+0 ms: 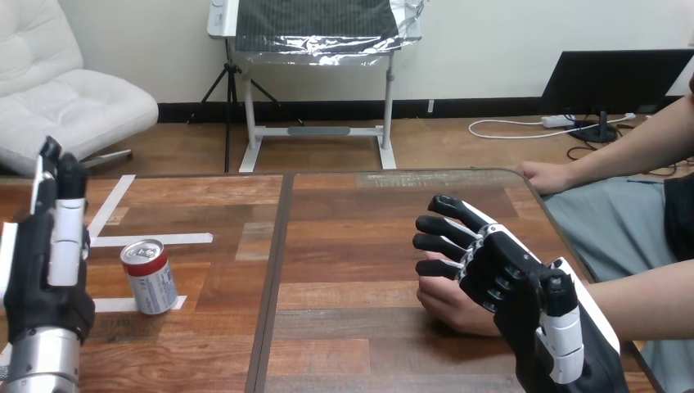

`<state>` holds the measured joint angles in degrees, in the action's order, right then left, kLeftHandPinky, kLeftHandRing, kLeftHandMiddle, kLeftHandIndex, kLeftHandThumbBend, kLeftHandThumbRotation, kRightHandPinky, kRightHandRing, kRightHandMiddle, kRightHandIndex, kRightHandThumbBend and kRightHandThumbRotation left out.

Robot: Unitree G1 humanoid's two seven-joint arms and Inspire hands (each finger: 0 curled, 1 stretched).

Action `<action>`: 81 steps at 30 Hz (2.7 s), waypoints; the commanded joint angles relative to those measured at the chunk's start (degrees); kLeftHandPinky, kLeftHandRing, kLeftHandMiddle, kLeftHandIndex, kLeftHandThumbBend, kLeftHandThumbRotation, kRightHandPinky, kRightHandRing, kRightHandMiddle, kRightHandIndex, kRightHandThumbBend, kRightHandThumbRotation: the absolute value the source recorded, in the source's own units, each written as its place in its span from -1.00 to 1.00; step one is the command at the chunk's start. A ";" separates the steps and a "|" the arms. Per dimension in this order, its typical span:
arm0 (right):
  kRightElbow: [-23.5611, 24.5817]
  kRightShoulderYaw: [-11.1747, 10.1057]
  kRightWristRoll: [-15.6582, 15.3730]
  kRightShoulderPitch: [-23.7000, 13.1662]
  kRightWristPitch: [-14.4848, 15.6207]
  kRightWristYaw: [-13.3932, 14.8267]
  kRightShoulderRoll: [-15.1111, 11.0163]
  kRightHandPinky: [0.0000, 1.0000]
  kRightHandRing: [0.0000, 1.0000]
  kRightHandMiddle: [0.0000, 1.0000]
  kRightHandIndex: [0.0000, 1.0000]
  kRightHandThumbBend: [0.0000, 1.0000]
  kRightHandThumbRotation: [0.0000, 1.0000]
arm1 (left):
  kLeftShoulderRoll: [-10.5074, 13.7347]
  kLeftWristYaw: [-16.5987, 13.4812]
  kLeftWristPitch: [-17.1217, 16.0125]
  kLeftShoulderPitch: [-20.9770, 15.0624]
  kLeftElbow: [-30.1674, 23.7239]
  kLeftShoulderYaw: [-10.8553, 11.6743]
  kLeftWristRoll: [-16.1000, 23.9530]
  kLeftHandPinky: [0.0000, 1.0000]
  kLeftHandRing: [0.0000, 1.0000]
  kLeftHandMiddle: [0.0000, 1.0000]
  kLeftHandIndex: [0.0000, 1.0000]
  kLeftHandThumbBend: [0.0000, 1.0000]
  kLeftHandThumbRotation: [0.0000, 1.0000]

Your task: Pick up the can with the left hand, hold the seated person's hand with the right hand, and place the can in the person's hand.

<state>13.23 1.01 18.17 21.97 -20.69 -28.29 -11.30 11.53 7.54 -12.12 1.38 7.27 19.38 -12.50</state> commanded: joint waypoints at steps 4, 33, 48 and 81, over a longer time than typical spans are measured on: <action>0.50 -0.91 0.46 -2.15 -1.75 0.30 0.52 0.52 0.68 0.69 0.75 0.84 0.98 | 3.06 0.12 -2.96 -6.41 5.64 -0.43 2.65 1.00 1.00 1.00 1.00 0.33 0.60; -0.07 -0.80 0.26 -2.14 -2.67 0.13 0.60 0.51 0.68 0.71 0.76 0.83 0.98 | 5.04 -5.09 -4.57 -10.65 17.24 -1.03 8.78 1.00 1.00 1.00 1.00 0.77 -0.25; -0.73 -0.69 0.23 -2.33 -3.21 0.07 0.66 0.52 0.68 0.70 0.76 0.84 0.99 | 5.81 -5.53 -0.81 -11.04 18.44 -2.05 10.02 1.00 1.00 1.00 1.00 0.66 -0.65; -0.69 -0.55 -0.10 -2.43 -3.56 0.35 0.79 0.52 0.68 0.70 0.76 0.84 1.00 | 8.39 -4.69 1.51 -12.39 21.52 -5.10 13.74 1.00 1.00 1.00 1.00 0.78 -0.91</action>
<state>12.74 1.01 18.09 21.97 -22.50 -28.23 -11.24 18.19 2.61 -10.43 -6.84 29.23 15.14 0.68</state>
